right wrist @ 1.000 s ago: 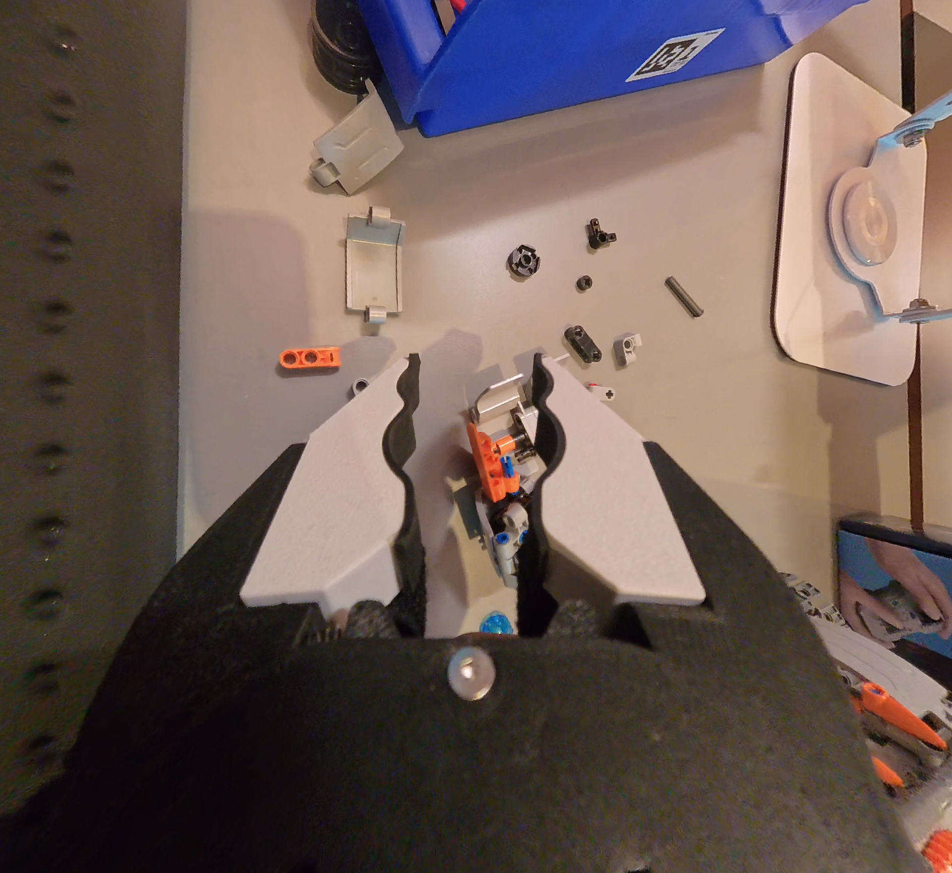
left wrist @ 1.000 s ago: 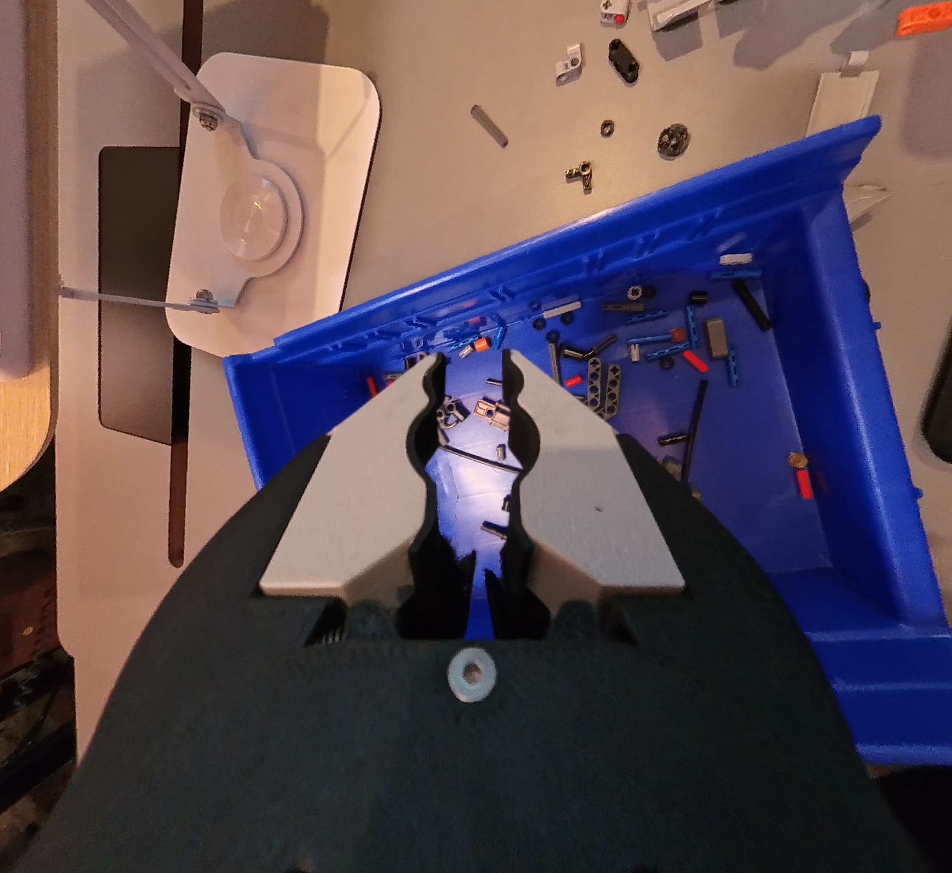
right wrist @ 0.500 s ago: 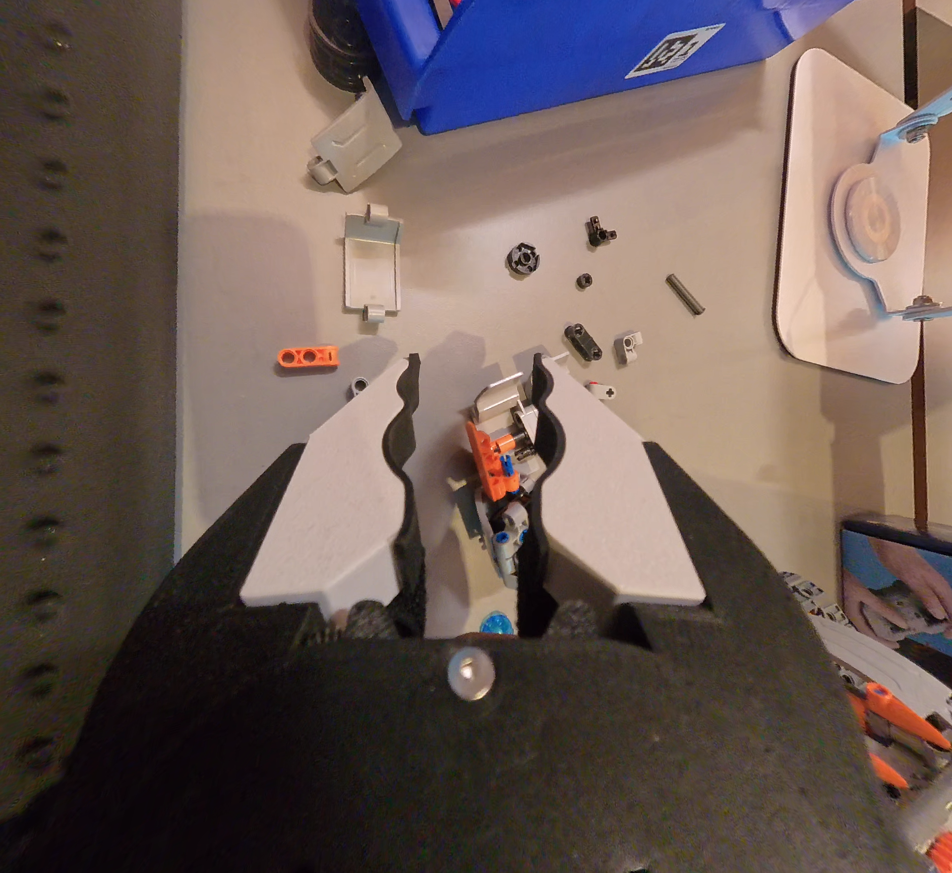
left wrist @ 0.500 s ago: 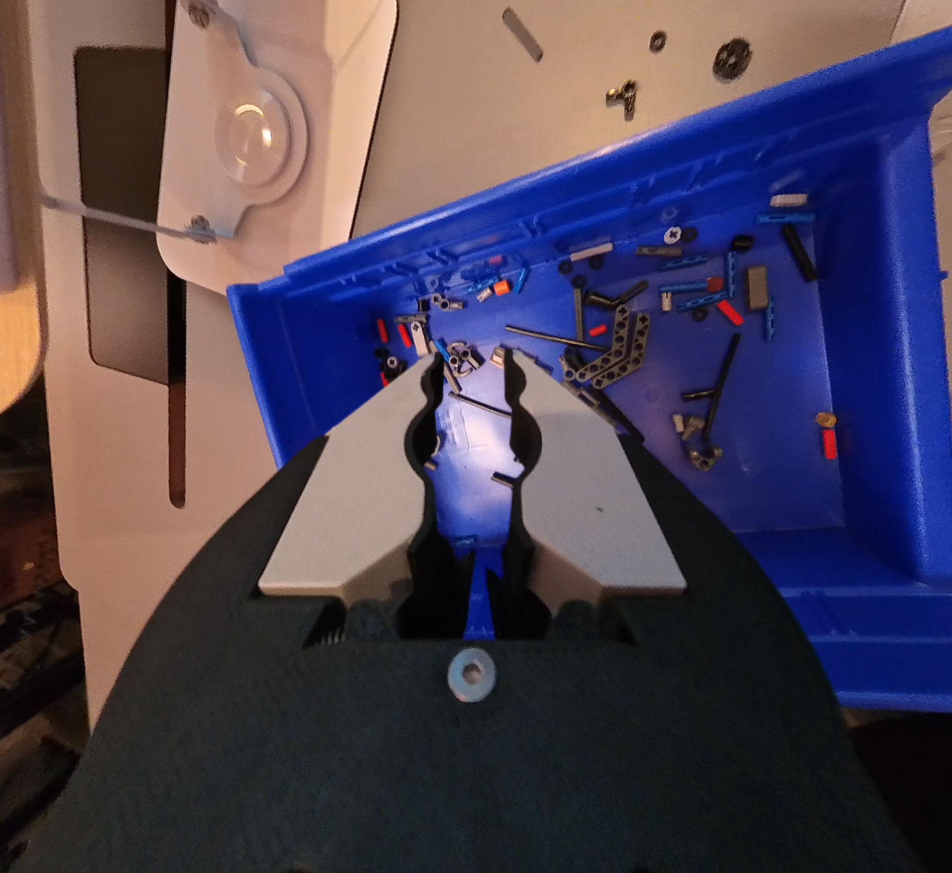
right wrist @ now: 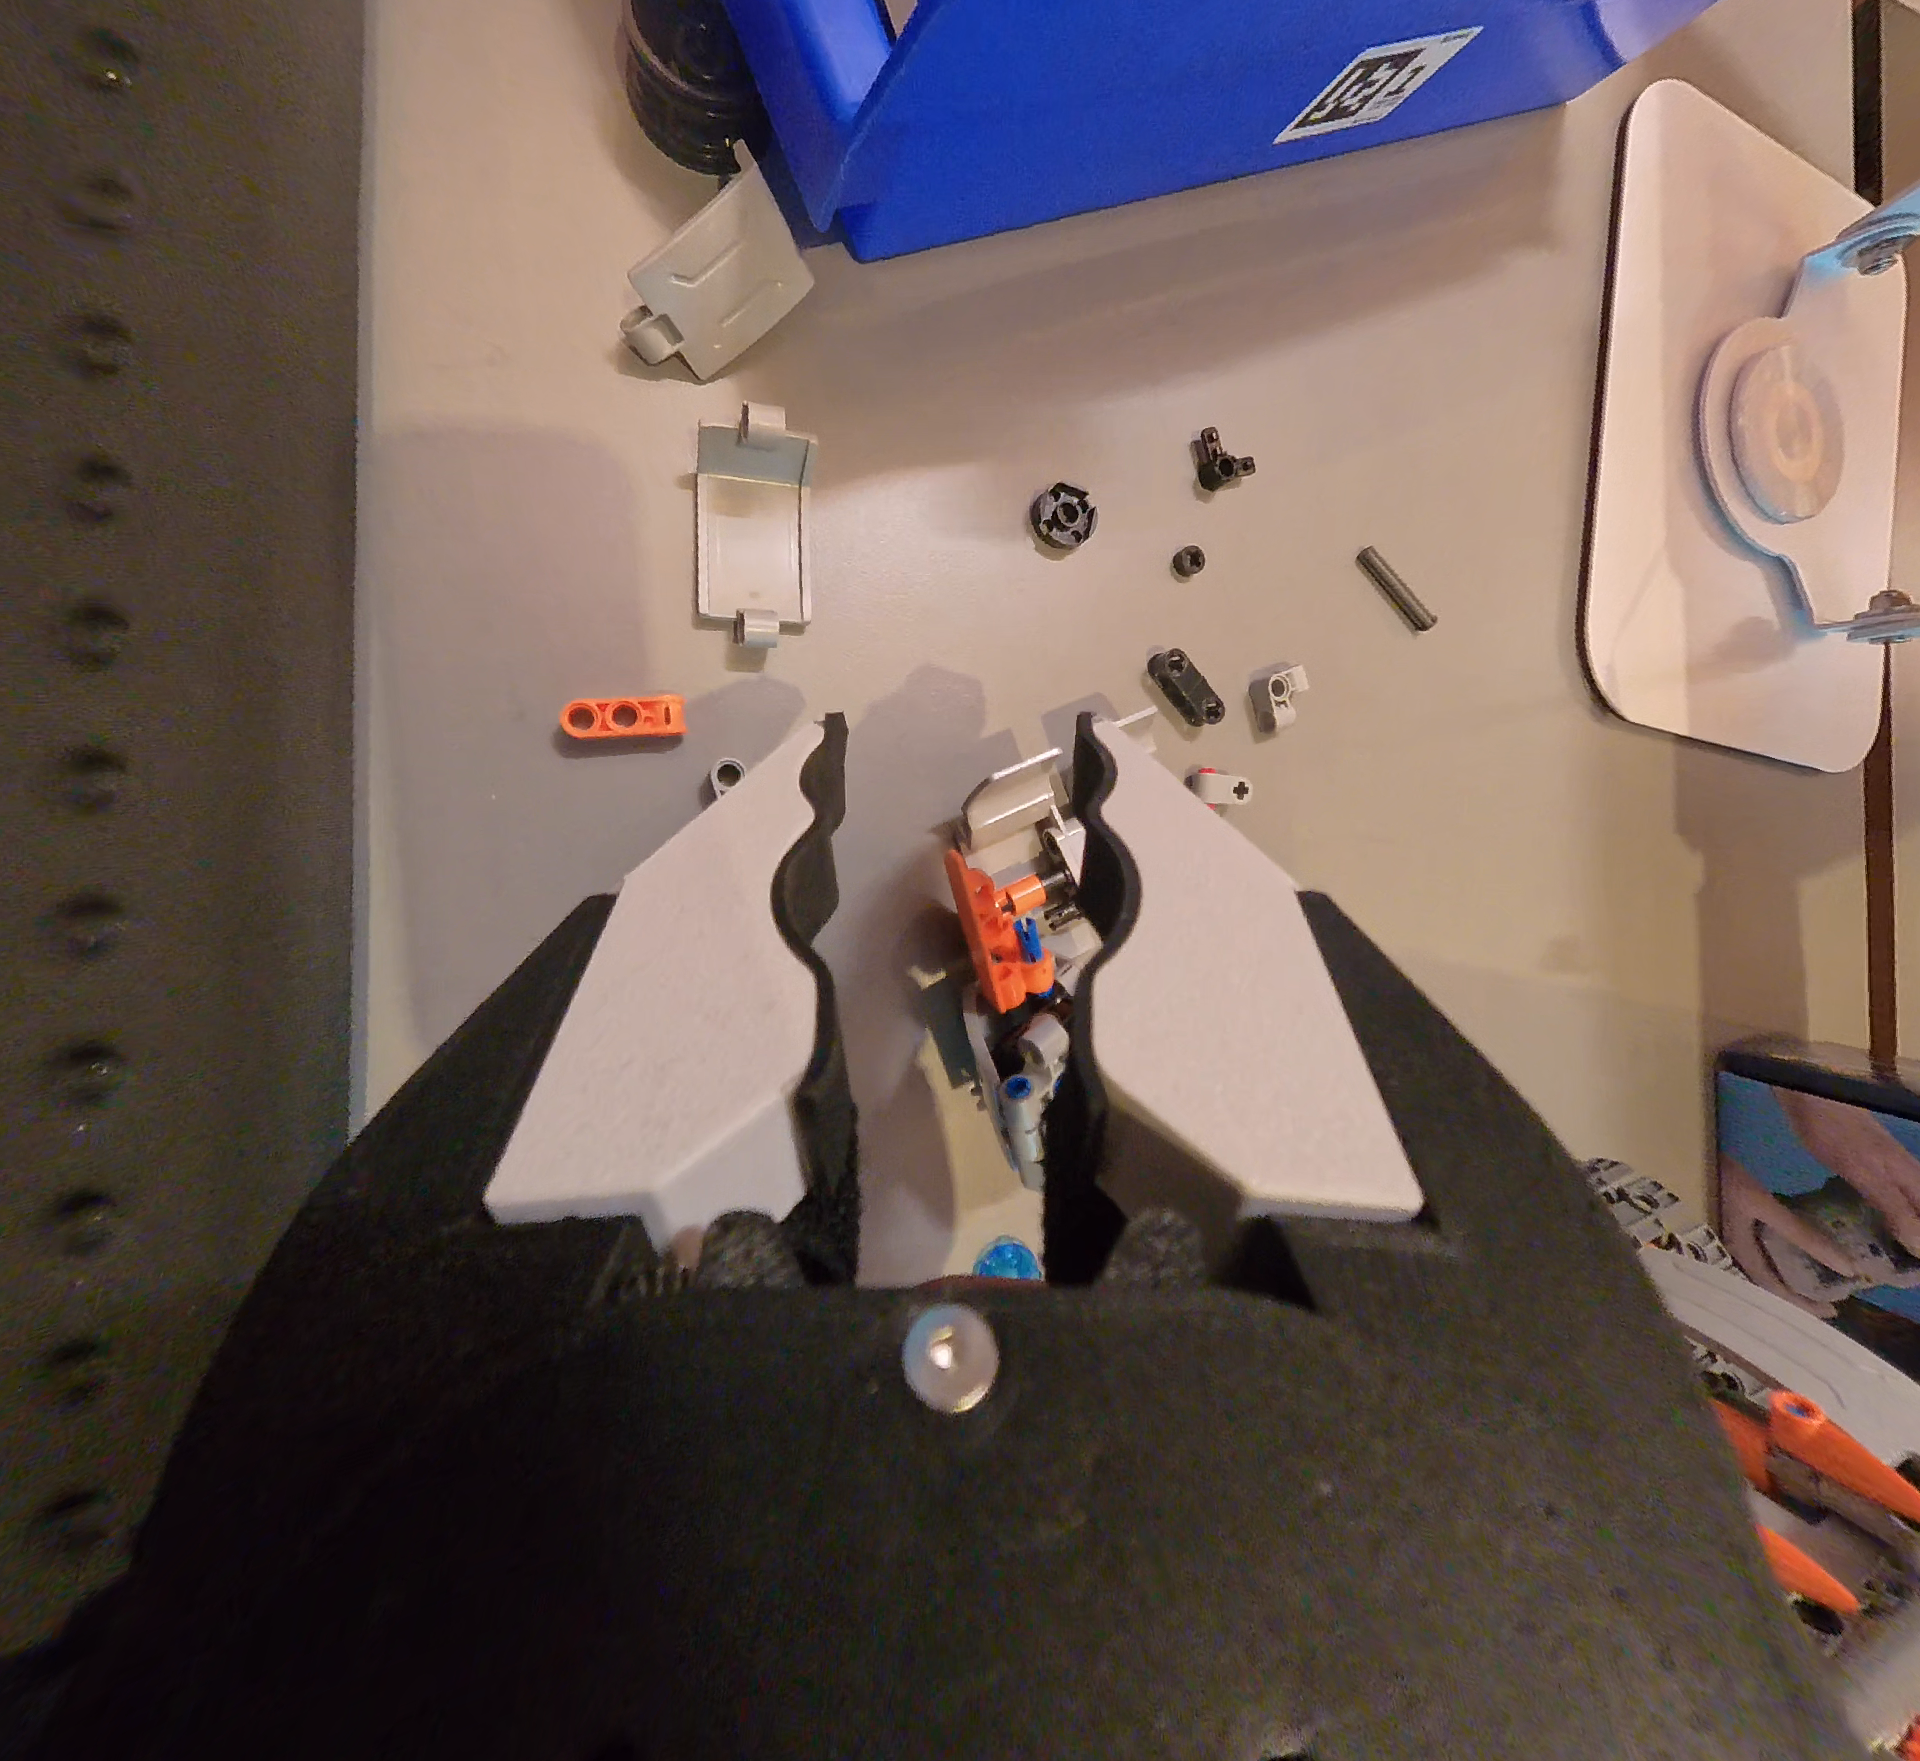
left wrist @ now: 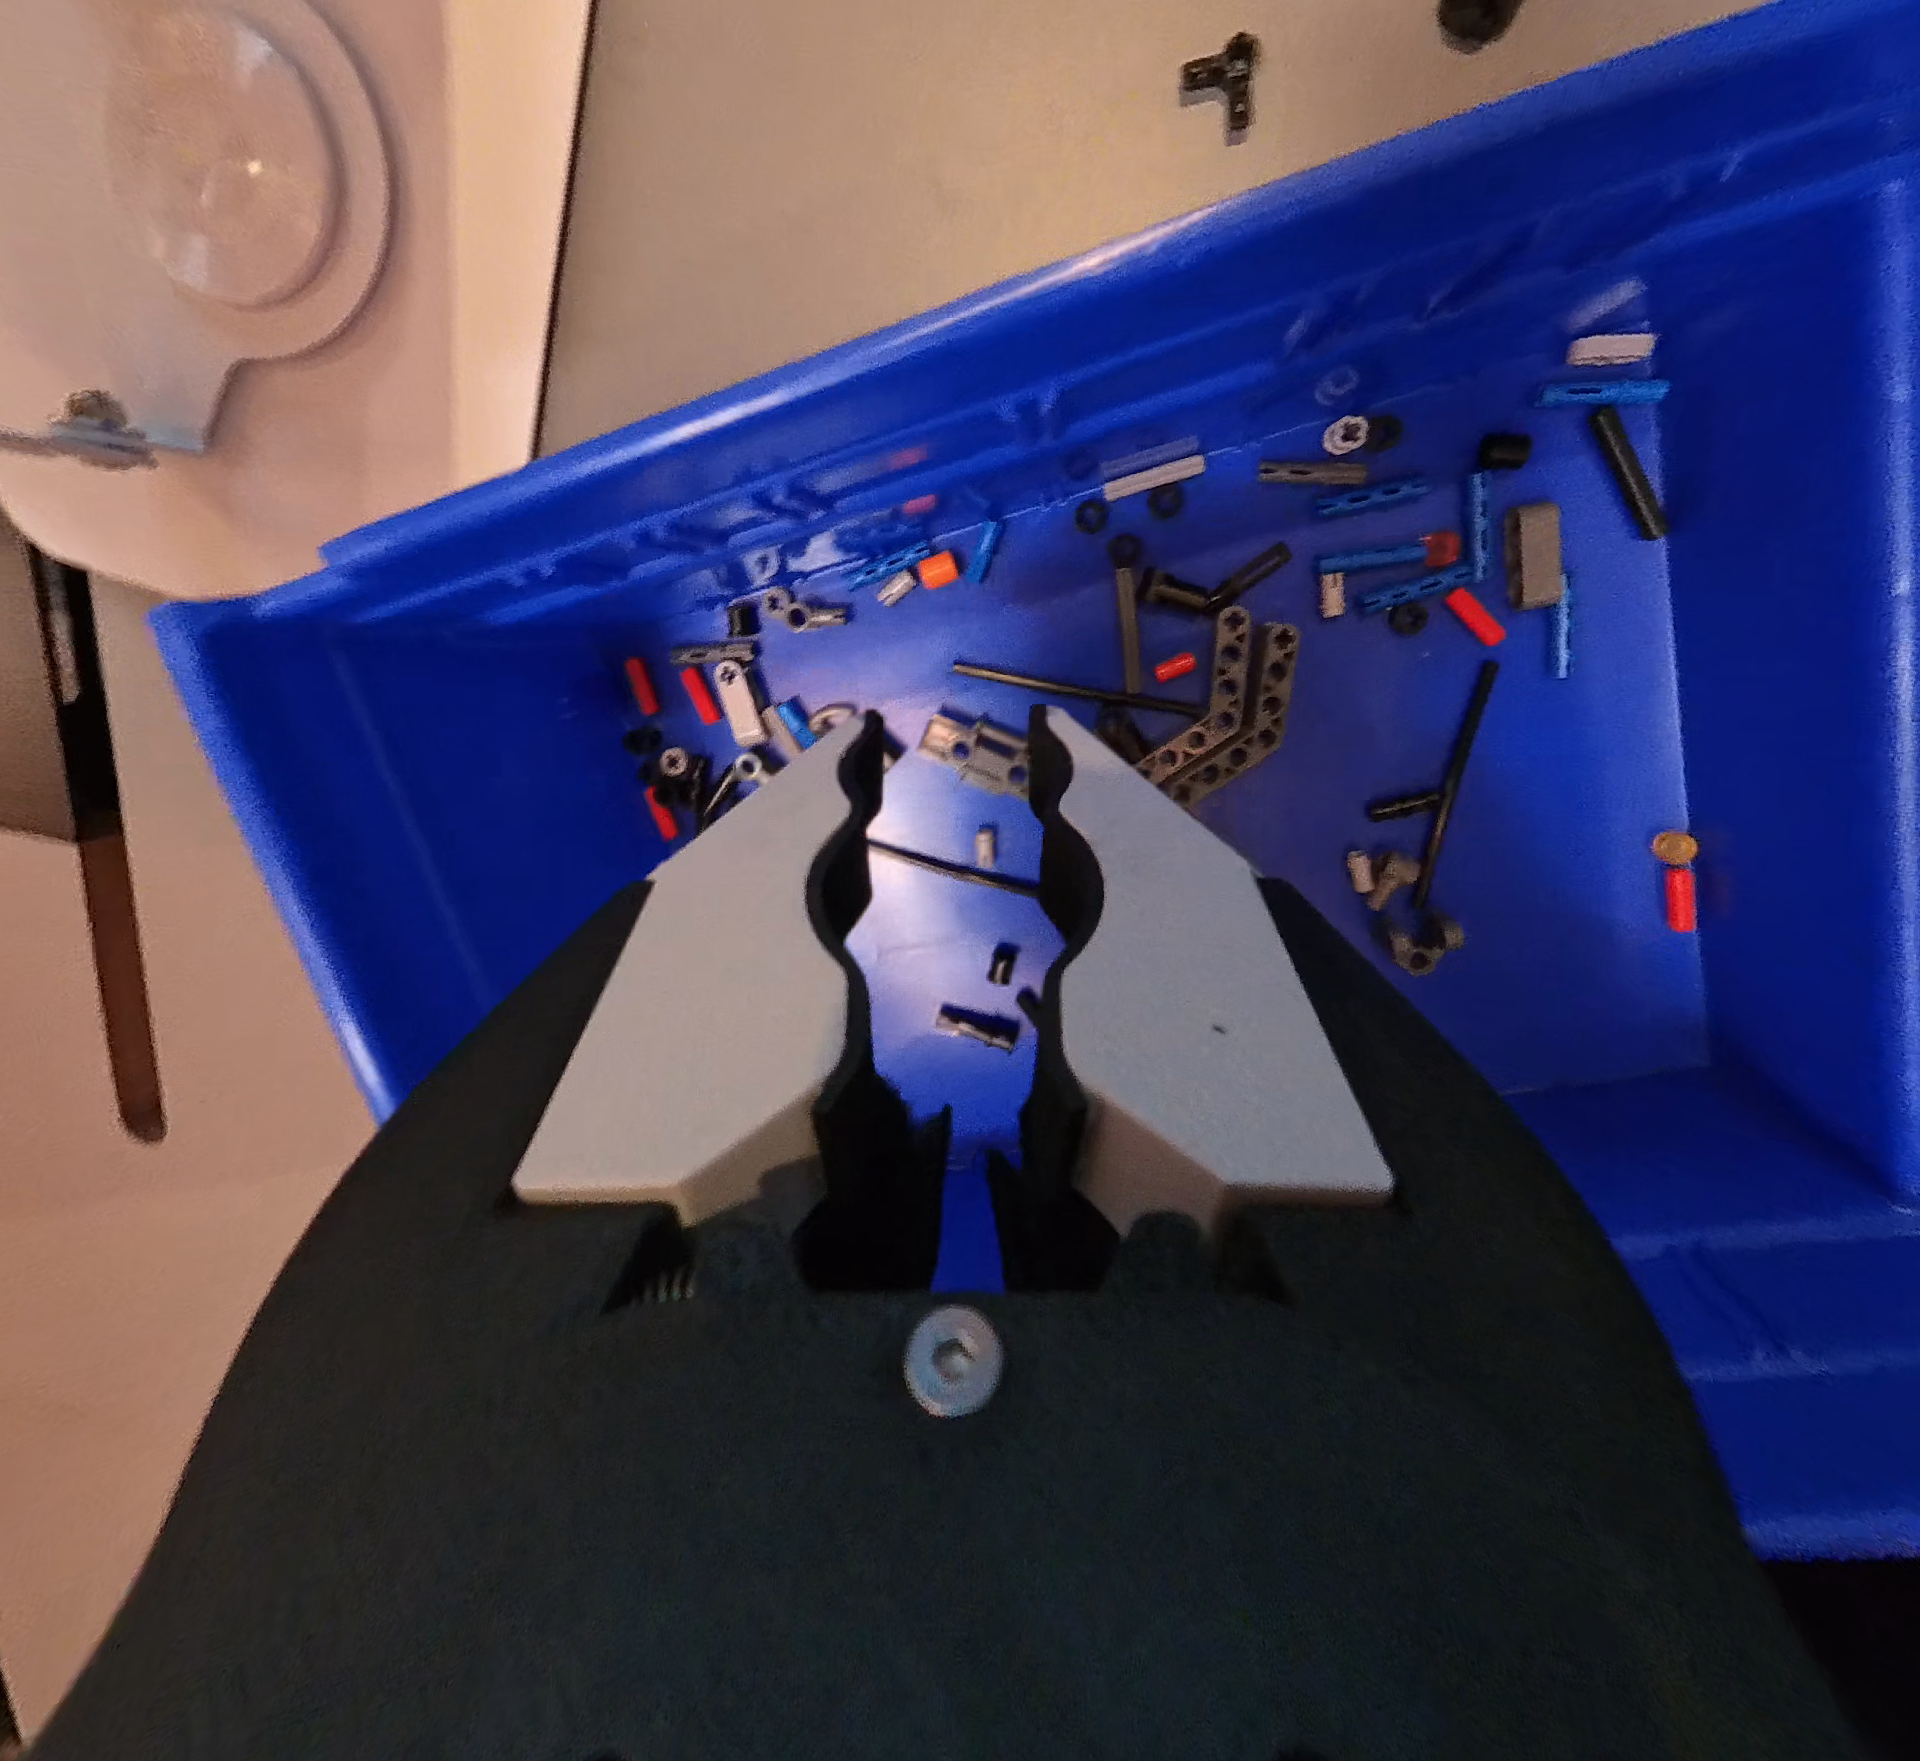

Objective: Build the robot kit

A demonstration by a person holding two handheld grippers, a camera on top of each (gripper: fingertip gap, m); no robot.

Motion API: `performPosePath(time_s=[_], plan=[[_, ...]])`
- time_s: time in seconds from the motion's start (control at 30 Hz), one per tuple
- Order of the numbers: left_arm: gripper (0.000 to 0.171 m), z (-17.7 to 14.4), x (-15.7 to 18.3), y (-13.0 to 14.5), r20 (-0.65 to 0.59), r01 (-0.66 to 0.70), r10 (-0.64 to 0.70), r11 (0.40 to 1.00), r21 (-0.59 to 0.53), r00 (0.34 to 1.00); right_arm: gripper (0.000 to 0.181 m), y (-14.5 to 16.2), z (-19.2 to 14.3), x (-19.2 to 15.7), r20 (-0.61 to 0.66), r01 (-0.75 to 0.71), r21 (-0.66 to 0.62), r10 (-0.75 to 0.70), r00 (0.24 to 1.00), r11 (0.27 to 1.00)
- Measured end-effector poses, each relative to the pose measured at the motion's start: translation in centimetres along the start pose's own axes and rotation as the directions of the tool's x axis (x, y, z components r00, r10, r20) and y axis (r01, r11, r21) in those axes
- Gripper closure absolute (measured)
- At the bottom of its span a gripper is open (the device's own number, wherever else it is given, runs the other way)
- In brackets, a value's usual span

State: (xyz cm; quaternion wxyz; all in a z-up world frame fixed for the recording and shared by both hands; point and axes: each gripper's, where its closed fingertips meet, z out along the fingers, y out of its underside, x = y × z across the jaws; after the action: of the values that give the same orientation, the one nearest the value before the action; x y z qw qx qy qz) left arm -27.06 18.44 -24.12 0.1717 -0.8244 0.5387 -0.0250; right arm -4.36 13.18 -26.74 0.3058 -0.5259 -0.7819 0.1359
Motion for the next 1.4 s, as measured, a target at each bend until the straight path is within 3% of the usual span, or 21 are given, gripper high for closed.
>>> performPosePath(time_s=[0.17, 0.33, 0.5, 0.73, 0.9, 0.97, 1.1, 1.27, 1.4], plan=[[0.145, 2.0, 2.1, -1.4, -0.107, -0.015, 0.019, 0.999, 0.041, 0.994, 0.139, 0.1, 0.0, 0.1, 0.000, -0.003, -0.001, 0.003, 1.000, 1.000], [0.145, 4.4, 2.7, -0.7, -0.148, -0.026, 0.025, 1.000, -0.005, 0.989, 0.140, 0.0, 0.0, 0.0, 0.003, -0.002, 0.001, 0.002, 1.000, 1.000], [0.143, 4.6, 2.6, -1.6, -0.142, -0.041, 0.044, 0.999, 0.023, 0.989, 0.139, 0.2, 0.4, -0.1, 0.019, -0.007, -0.004, 0.007, 1.000, 1.000], [0.147, 5.4, 0.3, -1.5, -0.050, -0.054, 0.051, 0.996, -0.070, 0.997, 0.139, 0.0, 0.2, -0.1, 0.016, -0.005, 0.002, 0.005, 1.000, 1.000], [0.142, 6.3, -1.7, -0.6, -0.007, 0.070, -0.071, 0.996, -0.052, 0.997, 0.139, -0.2, -0.1, -0.1, 0.009, 0.004, 0.008, -0.004, 1.000, 1.000], [0.138, 6.5, -1.1, -0.9, -0.048, 0.104, -0.105, 0.994, -0.011, 0.993, 0.139, -0.2, -0.1, -0.2, 0.007, 0.007, 0.009, -0.007, 1.000, 1.000], [0.150, 6.7, -1.8, -1.1, -0.035, 0.172, -0.171, 0.985, 0.008, 0.985, 0.139, -0.2, -0.1, -0.1, 0.007, 0.005, 0.008, -0.005, 1.000, 1.000], [0.152, 6.8, -1.9, -1.1, -0.030, 0.193, -0.192, 0.981, 0.024, 0.981, 0.139, -0.2, -0.2, -0.1, 0.003, 0.006, 0.009, -0.006, 1.000, 1.000], [0.139, 6.5, -1.9, -0.6, 0.008, 0.160, -0.160, 0.987, 0.001, 0.987, 0.139, -0.3, -0.3, -0.1, -0.002, 0.009, 0.011, -0.009, 1.000, 1.000]])
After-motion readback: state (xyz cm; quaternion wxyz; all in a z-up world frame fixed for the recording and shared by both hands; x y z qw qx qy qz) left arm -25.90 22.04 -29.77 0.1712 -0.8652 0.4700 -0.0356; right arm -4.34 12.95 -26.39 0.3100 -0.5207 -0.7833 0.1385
